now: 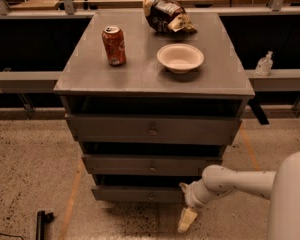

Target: Open bottom drawer

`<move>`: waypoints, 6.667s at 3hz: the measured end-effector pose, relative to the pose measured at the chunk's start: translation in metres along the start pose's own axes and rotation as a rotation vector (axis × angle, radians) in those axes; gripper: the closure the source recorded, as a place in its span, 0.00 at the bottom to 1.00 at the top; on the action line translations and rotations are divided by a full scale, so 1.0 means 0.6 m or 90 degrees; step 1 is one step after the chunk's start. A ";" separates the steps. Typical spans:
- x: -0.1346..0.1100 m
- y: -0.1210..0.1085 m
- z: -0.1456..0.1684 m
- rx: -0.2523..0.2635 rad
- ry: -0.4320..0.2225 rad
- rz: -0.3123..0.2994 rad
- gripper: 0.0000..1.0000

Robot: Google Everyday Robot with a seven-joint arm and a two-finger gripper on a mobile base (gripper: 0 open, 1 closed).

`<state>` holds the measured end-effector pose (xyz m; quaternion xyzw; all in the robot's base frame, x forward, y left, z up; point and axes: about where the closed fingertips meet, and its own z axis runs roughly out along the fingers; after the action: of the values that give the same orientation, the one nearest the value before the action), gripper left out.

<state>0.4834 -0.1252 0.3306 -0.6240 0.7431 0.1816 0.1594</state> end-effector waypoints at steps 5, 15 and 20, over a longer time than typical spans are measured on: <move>0.109 -0.100 0.139 0.114 0.021 -0.067 0.00; 0.141 -0.171 0.175 0.106 0.043 -0.055 0.98; 0.128 -0.112 0.183 0.016 0.032 -0.019 0.00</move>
Offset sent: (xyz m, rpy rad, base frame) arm 0.0025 -0.0142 -0.0806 0.1314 -0.1527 0.0383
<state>0.5377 -0.1511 0.1931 -0.6374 0.7397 0.1539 0.1512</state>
